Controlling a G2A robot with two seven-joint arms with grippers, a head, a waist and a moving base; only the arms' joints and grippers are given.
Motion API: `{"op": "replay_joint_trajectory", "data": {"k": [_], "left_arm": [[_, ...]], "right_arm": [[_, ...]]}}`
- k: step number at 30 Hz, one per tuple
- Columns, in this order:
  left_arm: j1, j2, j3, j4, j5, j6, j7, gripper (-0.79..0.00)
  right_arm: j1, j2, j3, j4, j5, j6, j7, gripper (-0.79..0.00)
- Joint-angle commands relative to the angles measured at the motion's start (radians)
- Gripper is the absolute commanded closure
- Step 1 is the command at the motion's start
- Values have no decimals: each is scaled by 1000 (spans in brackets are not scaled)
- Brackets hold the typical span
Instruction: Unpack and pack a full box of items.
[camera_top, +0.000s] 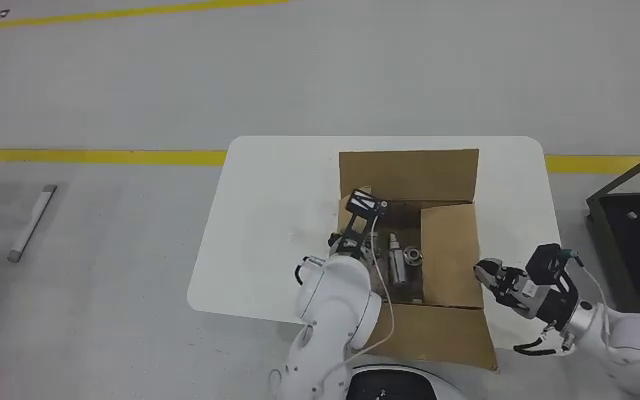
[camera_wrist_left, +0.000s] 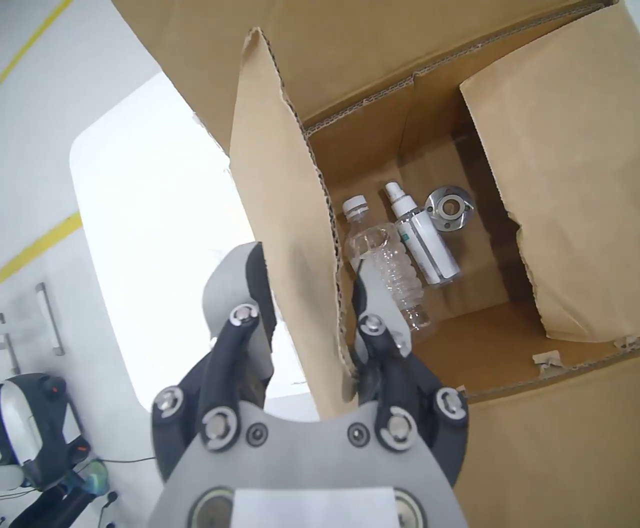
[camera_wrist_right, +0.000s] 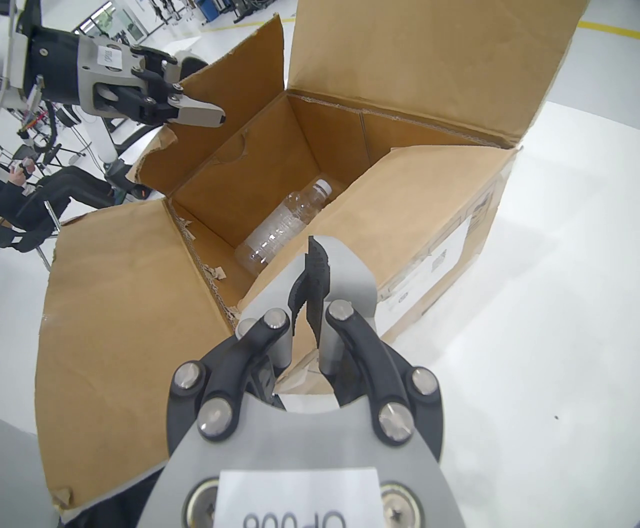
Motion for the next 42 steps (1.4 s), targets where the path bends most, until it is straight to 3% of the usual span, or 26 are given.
{"op": "replay_joint_trajectory", "data": {"k": [1, 9, 17, 22, 33, 42], "left_arm": [[-1, 2, 4, -10, 30, -9, 0, -785], [-1, 11, -4, -46, 158, -44, -4, -785], [-5, 32, -24, -43, 416, -136, 24, -785], [10, 37, -74, -24, 419, -120, 87, -785], [21, 44, -170, 56, 459, -96, 90, -785], [26, 41, -167, 89, 447, -83, 97, -785]], "right_arm": [[6, 0, -4, 4, -7, 6, 2, 0], [15, 1, -19, 11, -20, 20, 0, 0], [14, 2, -24, 12, -15, 19, -19, 0], [9, 2, -26, 20, -16, 19, -28, 0], [2, 4, -28, 32, -14, 19, -40, 0], [3, 5, -33, 35, -19, 23, -42, 0]]}}
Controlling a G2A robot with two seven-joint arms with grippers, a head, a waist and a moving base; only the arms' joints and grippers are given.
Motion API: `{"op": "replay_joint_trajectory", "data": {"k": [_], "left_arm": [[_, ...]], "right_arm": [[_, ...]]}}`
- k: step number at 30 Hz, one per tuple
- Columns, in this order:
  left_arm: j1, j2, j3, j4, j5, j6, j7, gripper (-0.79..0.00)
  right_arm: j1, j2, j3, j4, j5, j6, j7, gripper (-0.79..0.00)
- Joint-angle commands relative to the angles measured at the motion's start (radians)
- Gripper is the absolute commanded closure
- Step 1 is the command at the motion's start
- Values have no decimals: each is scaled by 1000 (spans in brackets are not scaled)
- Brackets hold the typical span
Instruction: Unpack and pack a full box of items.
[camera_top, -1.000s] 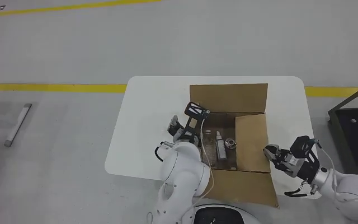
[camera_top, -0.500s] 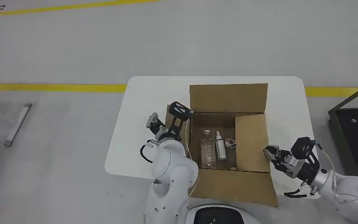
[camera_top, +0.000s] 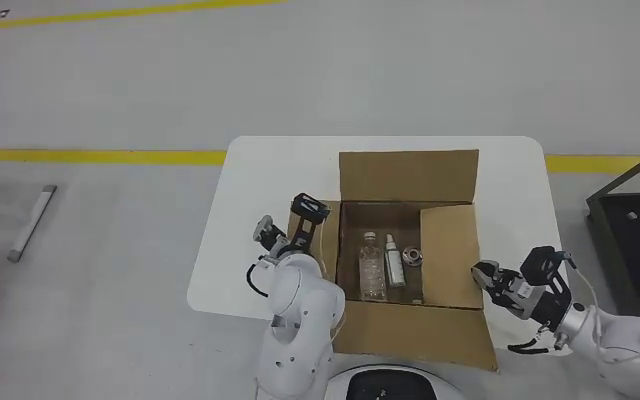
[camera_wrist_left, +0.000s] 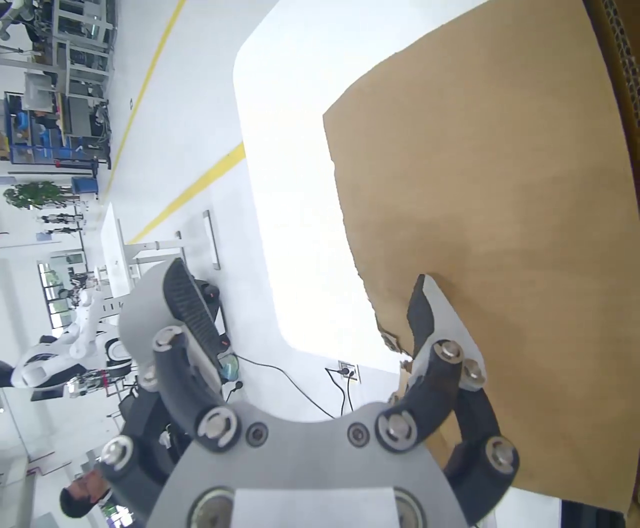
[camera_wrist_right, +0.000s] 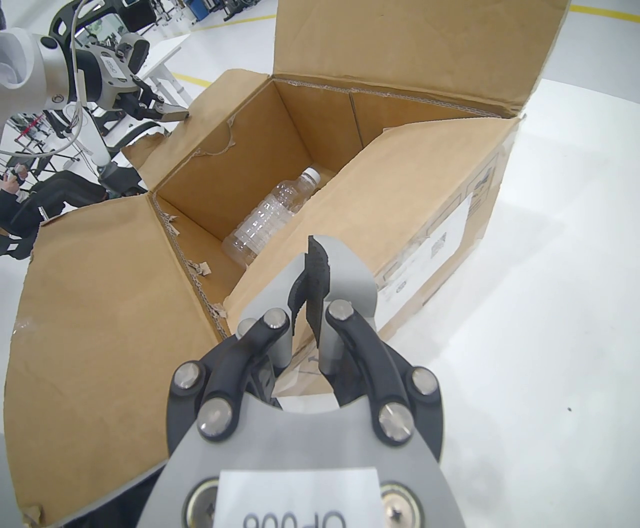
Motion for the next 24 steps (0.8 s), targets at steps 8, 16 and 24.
{"op": "replay_joint_trajectory", "data": {"k": [8, 16, 24], "left_arm": [[7, -3, 41, -75, 12, -22, 7, -785], [38, -9, 180, -163, 68, -89, 29, -785], [49, -27, 339, -153, -5, -132, 61, -785]], "right_arm": [[-15, -2, 24, -22, 28, 9, -74, 0], [-85, -6, 100, -46, 56, 25, -176, 0], [-135, -9, 155, -9, 74, 33, -215, 0]]}}
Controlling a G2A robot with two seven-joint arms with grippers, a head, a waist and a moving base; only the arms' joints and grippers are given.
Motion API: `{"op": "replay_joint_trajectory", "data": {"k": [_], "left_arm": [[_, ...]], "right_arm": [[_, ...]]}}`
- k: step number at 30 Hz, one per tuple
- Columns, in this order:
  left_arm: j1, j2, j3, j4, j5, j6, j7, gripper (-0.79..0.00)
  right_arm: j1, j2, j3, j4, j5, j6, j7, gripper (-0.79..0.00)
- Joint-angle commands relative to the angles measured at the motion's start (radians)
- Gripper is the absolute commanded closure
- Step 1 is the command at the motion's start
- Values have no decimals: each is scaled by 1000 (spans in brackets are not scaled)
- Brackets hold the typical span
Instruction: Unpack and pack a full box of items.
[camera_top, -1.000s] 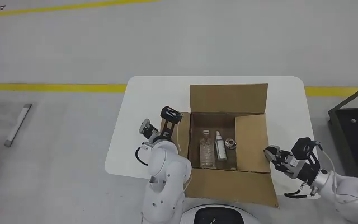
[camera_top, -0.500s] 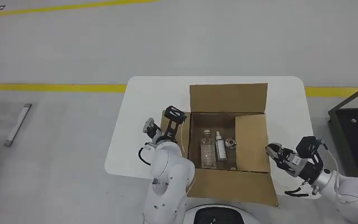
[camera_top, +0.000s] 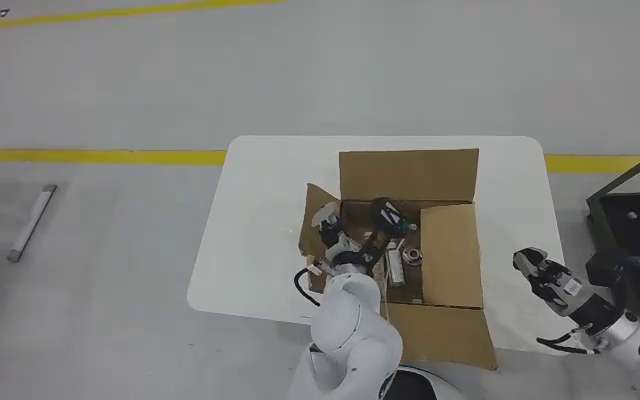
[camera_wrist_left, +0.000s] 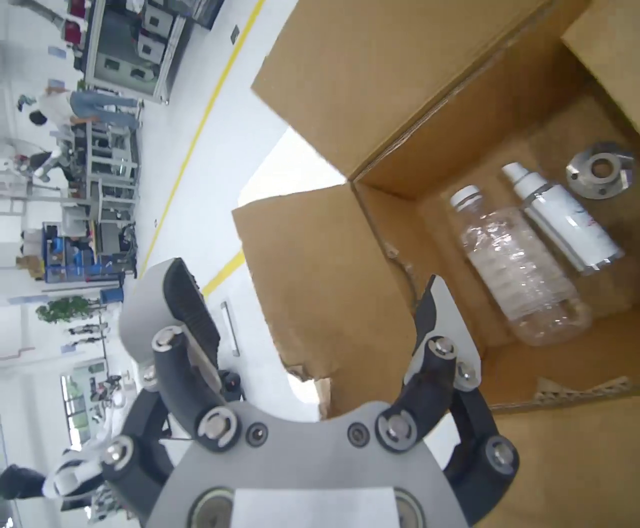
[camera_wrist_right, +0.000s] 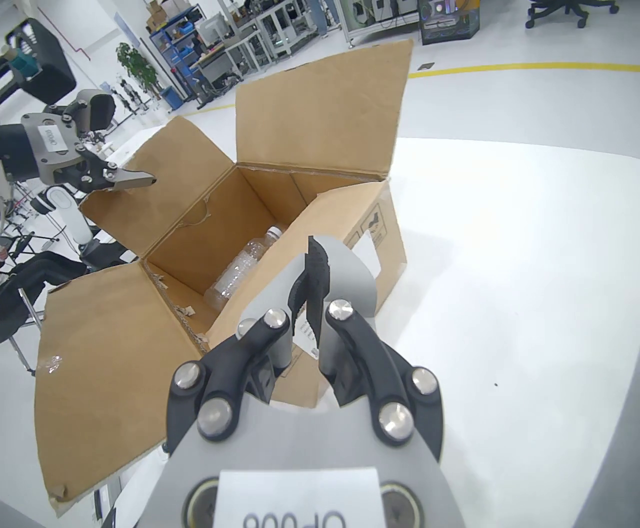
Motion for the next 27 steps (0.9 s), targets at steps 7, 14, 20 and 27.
{"op": "replay_joint_trajectory", "data": {"k": [7, 14, 20, 27], "left_arm": [[-11, -4, 29, 101, -379, -69, 34, -785], [-69, -26, -53, 243, -817, -67, -9, -785], [-112, -29, -101, 299, -953, -59, -35, -785], [-112, -29, -101, 299, -953, -59, -35, -785]], "right_arm": [[-31, -4, 20, 32, 1, -7, -17, 0], [-43, -9, 12, 40, -12, -6, -30, 0], [-44, -12, 4, 47, -21, -3, -33, 0], [-35, -15, -24, 48, -56, 8, -17, 0]]}}
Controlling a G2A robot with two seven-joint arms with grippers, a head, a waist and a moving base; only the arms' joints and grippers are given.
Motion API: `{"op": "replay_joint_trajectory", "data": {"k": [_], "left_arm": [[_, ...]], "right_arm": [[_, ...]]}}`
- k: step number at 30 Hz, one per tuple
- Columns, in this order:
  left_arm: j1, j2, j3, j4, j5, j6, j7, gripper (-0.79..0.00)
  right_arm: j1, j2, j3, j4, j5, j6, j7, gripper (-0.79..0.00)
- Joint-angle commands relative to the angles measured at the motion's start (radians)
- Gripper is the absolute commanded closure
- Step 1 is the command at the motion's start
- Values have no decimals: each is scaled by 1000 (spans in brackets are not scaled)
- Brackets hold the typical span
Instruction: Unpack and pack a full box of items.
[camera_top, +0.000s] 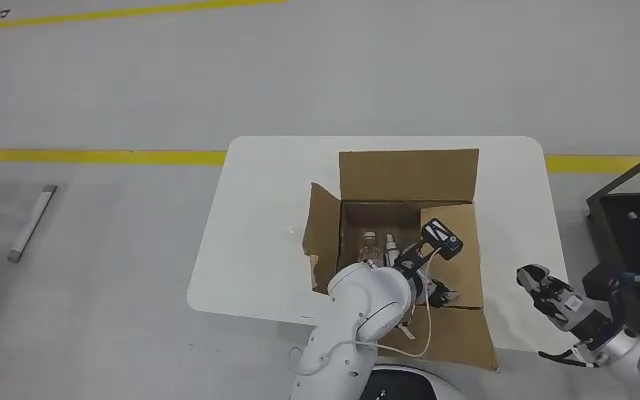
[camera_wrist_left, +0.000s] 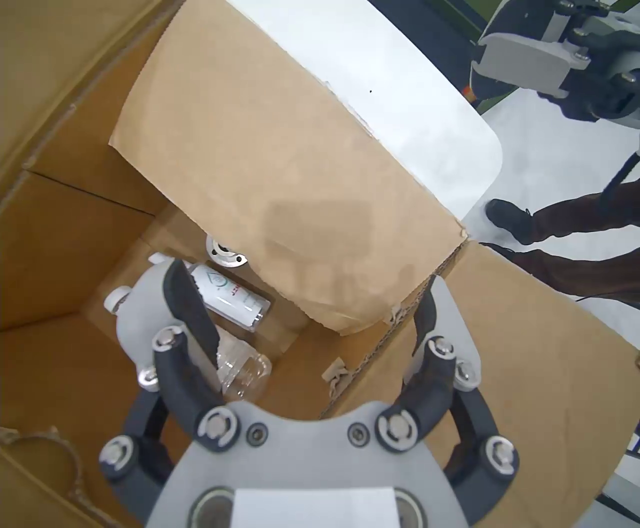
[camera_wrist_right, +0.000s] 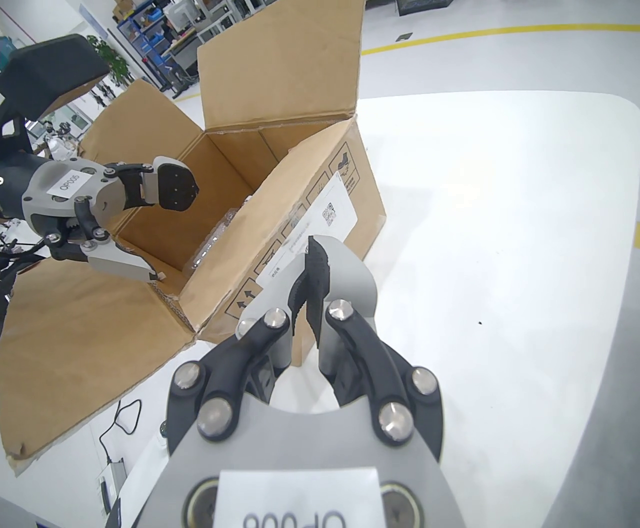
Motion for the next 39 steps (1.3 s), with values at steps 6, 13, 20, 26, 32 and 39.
{"op": "replay_joint_trajectory", "data": {"k": [6, 13, 20, 26, 32, 39], "left_arm": [[9, 1, -3, 6, -17, 11, 24, -785], [-13, 2, -52, 100, -270, 26, 113, -785], [-39, 10, -144, 208, -558, 54, 147, -785], [-57, 24, -204, 301, -712, 70, 162, -785], [-83, 36, -213, 369, -763, 83, 179, -785], [-102, 52, -209, 381, -759, 97, 206, -785]], "right_arm": [[33, -4, -55, 22, -45, 13, 15, 0], [86, -9, -116, 76, -97, 21, 4, 0], [135, -15, -183, 124, -155, 31, -10, 0], [142, -18, -211, 136, -192, 31, -25, 0], [148, -18, -219, 143, -203, 31, -27, 0], [151, -19, -224, 144, -203, 33, -23, 0]]}}
